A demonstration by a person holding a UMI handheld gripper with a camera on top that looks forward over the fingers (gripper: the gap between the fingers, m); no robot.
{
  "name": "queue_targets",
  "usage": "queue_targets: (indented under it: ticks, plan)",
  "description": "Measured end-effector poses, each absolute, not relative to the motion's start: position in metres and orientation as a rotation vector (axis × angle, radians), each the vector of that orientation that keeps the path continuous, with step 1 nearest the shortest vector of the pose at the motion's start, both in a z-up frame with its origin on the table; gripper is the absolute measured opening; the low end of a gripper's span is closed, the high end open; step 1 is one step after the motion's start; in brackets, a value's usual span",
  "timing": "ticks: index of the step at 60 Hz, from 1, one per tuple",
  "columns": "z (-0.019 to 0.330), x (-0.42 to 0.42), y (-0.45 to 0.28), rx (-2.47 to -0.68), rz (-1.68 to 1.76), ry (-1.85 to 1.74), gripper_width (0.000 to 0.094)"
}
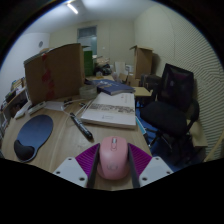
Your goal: Arrange mouse
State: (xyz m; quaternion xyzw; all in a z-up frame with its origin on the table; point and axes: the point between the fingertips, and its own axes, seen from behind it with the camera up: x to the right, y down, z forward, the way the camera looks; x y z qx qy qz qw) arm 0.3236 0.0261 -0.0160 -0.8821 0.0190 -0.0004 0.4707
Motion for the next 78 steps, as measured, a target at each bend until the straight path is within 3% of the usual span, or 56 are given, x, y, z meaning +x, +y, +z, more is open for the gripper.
queue_targets:
  ticks: [15, 19, 28, 34, 38, 46, 54, 59, 60, 61, 71, 76, 78]
  plan:
    - [-0.010, 0.326, 0.018, -2.249, 0.033, 0.176, 0.0385]
    - [0.035, 0.334, 0.019, -2.176, -0.007, 0.203, 0.0382]
    - [0.175, 0.279, 0.039, -1.966, -0.014, 0.128, 0.0342]
    - [0.222, 0.192, 0.064, -1.880, 0.029, 0.061, 0.0340]
    - [0.211, 0.127, 0.074, -1.892, 0.087, 0.040, 0.0341]
    - [0.121, 0.042, 0.091, -2.027, 0.095, 0.011, 0.0342]
    - [0.030, 0.006, 0.087, -2.165, 0.067, -0.029, 0.0342]
    - [-0.005, 0.004, 0.080, -2.224, 0.039, -0.037, 0.0350]
    - [-0.012, 0.006, 0.077, -2.239, 0.027, -0.035, 0.0404]
    - [-0.014, 0.005, 0.077, -2.232, 0.025, -0.034, 0.0358]
    - [-0.013, 0.000, 0.078, -2.267, 0.069, -0.039, 0.0554]
    - [0.000, 0.002, 0.061, -2.307, 0.122, -0.004, 0.0883]
    - [0.013, 0.003, 0.053, -2.294, 0.138, 0.007, 0.0884]
